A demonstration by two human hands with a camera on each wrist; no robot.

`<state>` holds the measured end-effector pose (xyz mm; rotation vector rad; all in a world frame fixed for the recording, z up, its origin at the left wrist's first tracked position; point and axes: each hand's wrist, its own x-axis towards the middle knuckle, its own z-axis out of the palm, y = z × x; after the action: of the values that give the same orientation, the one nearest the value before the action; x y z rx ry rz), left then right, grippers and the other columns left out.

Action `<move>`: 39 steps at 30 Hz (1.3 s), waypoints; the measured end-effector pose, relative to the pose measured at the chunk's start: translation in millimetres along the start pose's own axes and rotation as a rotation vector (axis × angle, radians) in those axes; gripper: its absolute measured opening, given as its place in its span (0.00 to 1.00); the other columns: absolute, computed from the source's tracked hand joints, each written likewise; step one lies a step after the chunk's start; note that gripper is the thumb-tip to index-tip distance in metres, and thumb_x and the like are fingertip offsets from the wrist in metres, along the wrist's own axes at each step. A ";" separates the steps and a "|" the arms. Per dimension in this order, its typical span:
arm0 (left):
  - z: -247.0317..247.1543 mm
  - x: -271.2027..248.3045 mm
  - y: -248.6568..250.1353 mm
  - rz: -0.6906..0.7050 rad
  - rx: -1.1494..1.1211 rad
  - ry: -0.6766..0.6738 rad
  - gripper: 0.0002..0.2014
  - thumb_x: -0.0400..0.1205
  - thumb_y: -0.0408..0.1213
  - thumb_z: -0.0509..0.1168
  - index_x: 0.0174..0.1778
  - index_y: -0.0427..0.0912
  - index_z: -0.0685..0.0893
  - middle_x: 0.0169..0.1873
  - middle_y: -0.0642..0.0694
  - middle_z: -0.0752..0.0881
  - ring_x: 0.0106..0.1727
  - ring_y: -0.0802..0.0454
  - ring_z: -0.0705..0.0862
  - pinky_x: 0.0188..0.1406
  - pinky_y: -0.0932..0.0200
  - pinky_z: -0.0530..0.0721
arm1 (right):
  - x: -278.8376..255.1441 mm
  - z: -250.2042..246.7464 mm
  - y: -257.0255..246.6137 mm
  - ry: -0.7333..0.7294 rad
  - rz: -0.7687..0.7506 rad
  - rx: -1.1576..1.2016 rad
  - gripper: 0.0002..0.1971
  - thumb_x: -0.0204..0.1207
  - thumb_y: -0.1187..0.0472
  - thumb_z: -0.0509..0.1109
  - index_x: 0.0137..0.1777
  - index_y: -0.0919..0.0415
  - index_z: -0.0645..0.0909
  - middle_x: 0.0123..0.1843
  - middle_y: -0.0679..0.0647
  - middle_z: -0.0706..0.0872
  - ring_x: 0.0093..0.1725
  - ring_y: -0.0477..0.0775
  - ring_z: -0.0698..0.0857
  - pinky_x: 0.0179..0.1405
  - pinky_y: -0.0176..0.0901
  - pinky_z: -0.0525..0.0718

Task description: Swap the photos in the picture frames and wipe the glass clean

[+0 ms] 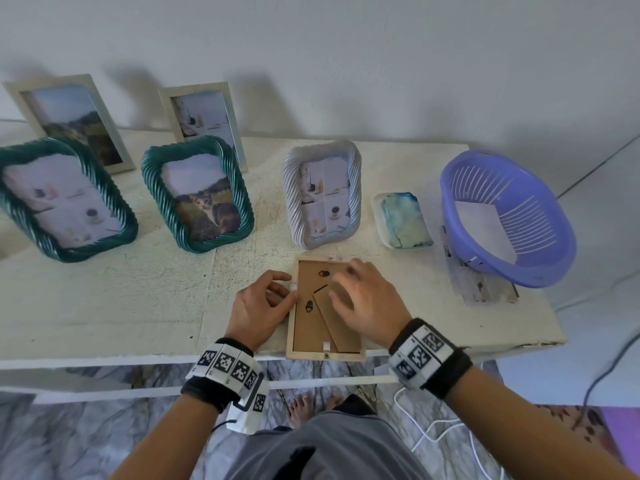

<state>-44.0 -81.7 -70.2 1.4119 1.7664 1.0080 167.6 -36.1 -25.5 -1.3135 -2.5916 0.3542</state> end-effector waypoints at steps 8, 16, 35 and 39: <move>3.1 -1.0 -3.9 0.047 -0.016 0.024 0.09 0.78 0.40 0.75 0.52 0.50 0.86 0.37 0.54 0.87 0.30 0.60 0.85 0.35 0.53 0.91 | -60.6 16.4 -34.8 -0.109 -0.101 -0.167 0.18 0.74 0.40 0.65 0.44 0.55 0.81 0.43 0.50 0.81 0.40 0.51 0.78 0.36 0.44 0.82; 3.6 -1.7 -2.2 0.081 0.019 0.023 0.08 0.78 0.40 0.75 0.52 0.49 0.85 0.37 0.55 0.87 0.31 0.59 0.85 0.36 0.53 0.90 | -55.1 7.6 -21.8 -0.163 -0.228 -0.144 0.12 0.69 0.50 0.74 0.48 0.52 0.78 0.49 0.52 0.76 0.43 0.51 0.78 0.38 0.43 0.80; 1.6 -4.1 -4.2 0.080 0.015 0.004 0.09 0.79 0.43 0.74 0.52 0.52 0.83 0.37 0.57 0.86 0.33 0.61 0.85 0.37 0.56 0.90 | -56.3 4.8 -22.1 -0.111 -0.121 -0.133 0.22 0.75 0.36 0.62 0.49 0.56 0.79 0.50 0.51 0.78 0.46 0.50 0.75 0.43 0.43 0.80; 0.8 -5.0 -6.6 0.097 -0.013 -0.018 0.10 0.79 0.41 0.74 0.55 0.50 0.84 0.39 0.56 0.87 0.35 0.59 0.87 0.37 0.54 0.91 | -36.8 3.0 -18.7 -0.027 0.107 -0.208 0.28 0.73 0.32 0.60 0.53 0.57 0.82 0.56 0.53 0.78 0.52 0.55 0.76 0.49 0.50 0.80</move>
<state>-45.4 -87.3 -76.2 1.5061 1.6887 1.0518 173.8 -77.0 -25.5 -1.5296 -2.6455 0.1220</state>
